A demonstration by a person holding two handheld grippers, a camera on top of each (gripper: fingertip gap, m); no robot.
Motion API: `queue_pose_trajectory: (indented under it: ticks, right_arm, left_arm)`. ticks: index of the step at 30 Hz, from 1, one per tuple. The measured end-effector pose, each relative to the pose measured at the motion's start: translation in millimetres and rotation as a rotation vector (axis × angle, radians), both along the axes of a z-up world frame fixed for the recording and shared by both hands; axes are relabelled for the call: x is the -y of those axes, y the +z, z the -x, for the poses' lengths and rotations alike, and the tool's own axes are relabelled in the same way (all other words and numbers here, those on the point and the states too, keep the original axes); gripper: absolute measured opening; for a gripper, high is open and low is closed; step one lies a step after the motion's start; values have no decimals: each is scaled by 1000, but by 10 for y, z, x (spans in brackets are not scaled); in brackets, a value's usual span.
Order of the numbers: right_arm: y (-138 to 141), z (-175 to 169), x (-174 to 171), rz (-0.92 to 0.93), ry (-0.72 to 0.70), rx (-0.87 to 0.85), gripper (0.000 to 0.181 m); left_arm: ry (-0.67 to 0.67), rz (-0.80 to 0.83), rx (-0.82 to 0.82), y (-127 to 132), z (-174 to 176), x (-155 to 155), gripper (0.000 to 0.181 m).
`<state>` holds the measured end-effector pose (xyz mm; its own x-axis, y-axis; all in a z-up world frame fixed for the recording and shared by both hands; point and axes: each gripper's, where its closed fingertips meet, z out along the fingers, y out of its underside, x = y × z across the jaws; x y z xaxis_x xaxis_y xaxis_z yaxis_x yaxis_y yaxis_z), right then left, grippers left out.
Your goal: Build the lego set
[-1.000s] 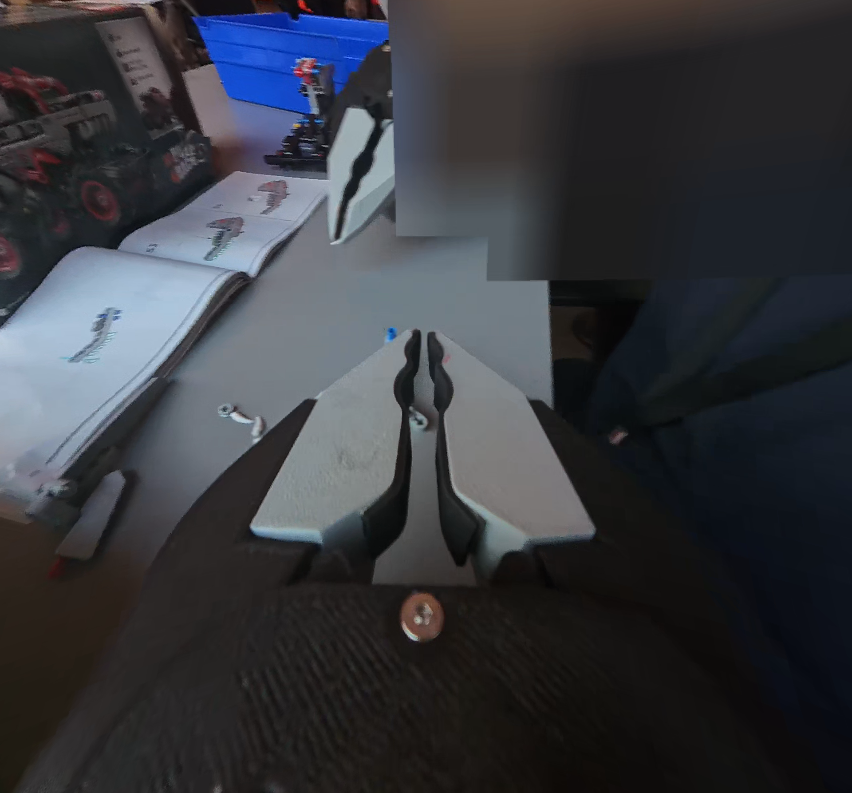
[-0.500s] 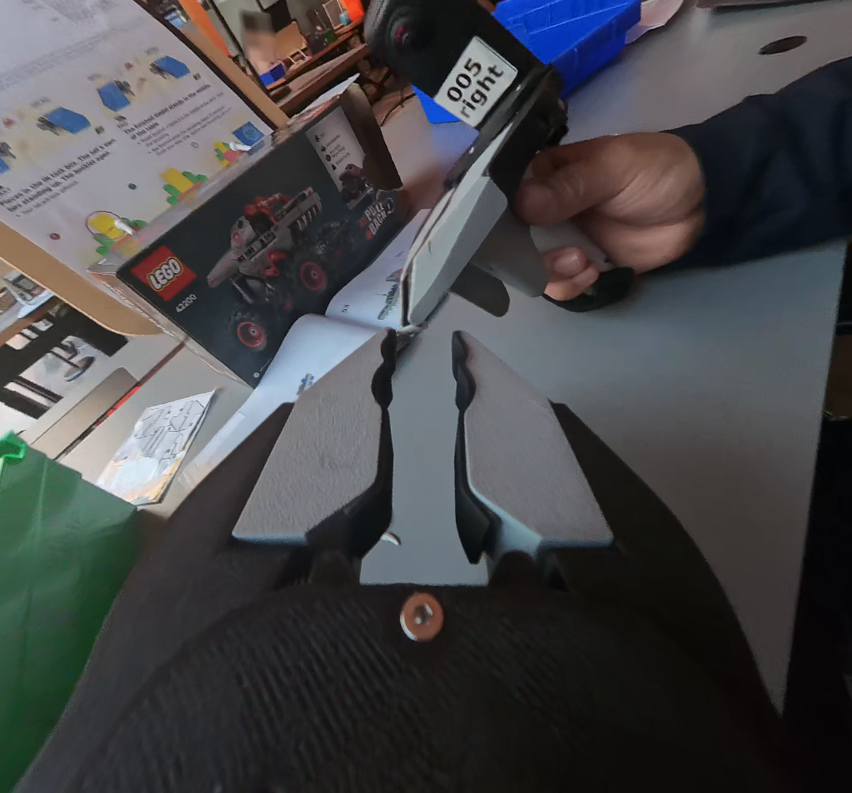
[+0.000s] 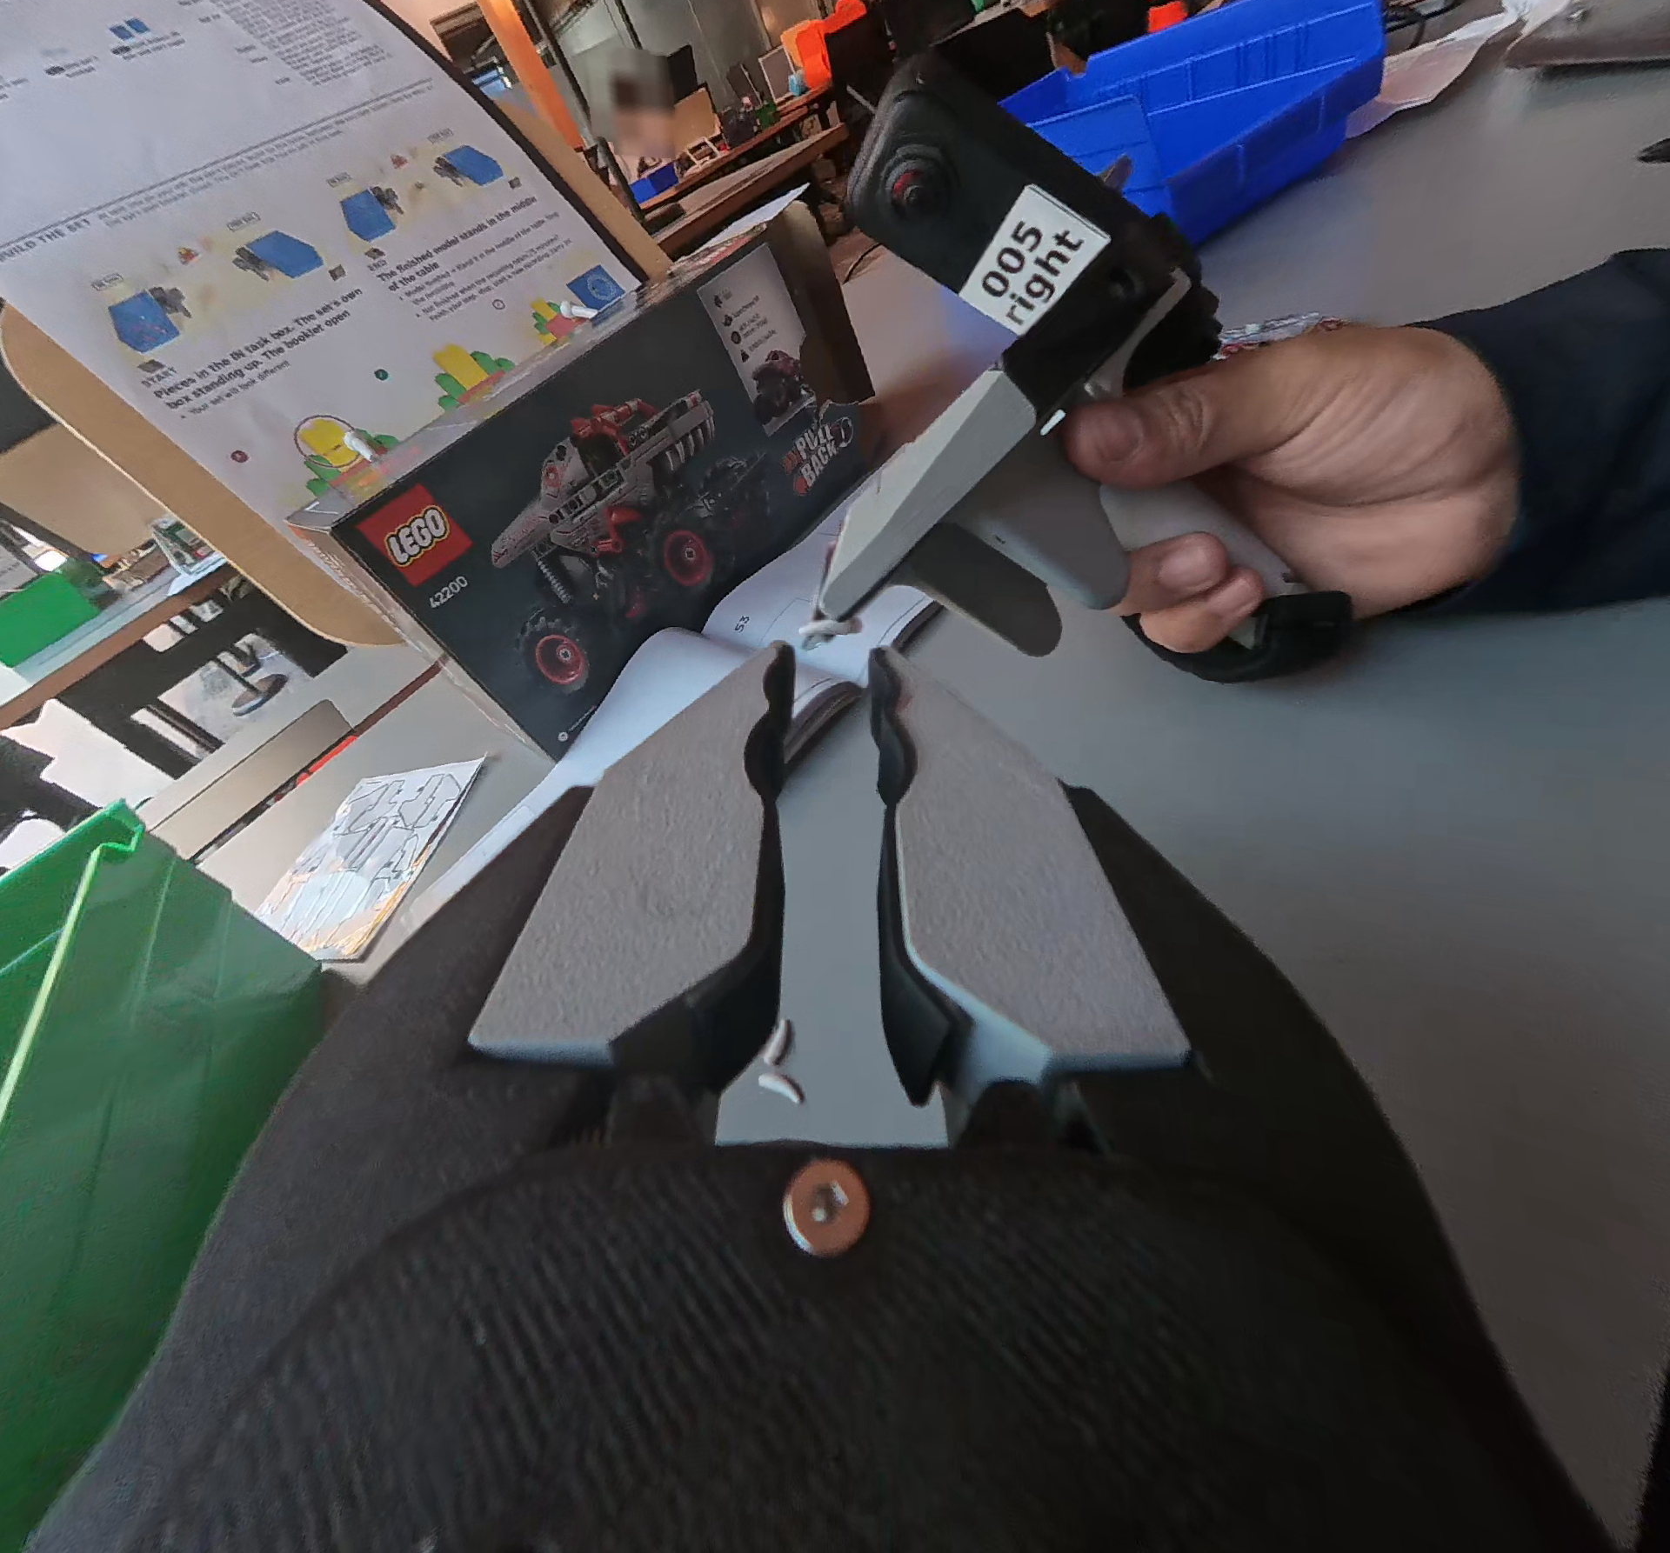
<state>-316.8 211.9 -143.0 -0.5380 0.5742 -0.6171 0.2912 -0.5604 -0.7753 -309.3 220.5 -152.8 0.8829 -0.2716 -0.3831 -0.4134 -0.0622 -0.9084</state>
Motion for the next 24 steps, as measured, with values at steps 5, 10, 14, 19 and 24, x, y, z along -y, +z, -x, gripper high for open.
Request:
queue_pose_trajectory:
  ticks: [5, 10, 14, 19, 24]
  right_arm:
    - [-36, 18, 30, 10, 11, 12, 0]
    - [-52, 25, 39, -2, 5, 17, 0]
    - [-49, 26, 75, -29, 5, 11, 0]
    - [-59, 20, 88, -21, 22, 22, 0]
    - [-79, -55, 169, -61, 100, 51, 0]
  left_arm:
    - [8, -5, 18, 14, 34, 4, 14]
    - [9, -1, -29, -27, -7, 0, 12]
    - [13, -12, -34, -12, -1, 15, 9]
    - [14, -19, -78, -24, -10, 24, 9]
    - [-84, -25, -135, -39, -98, 101, 9]
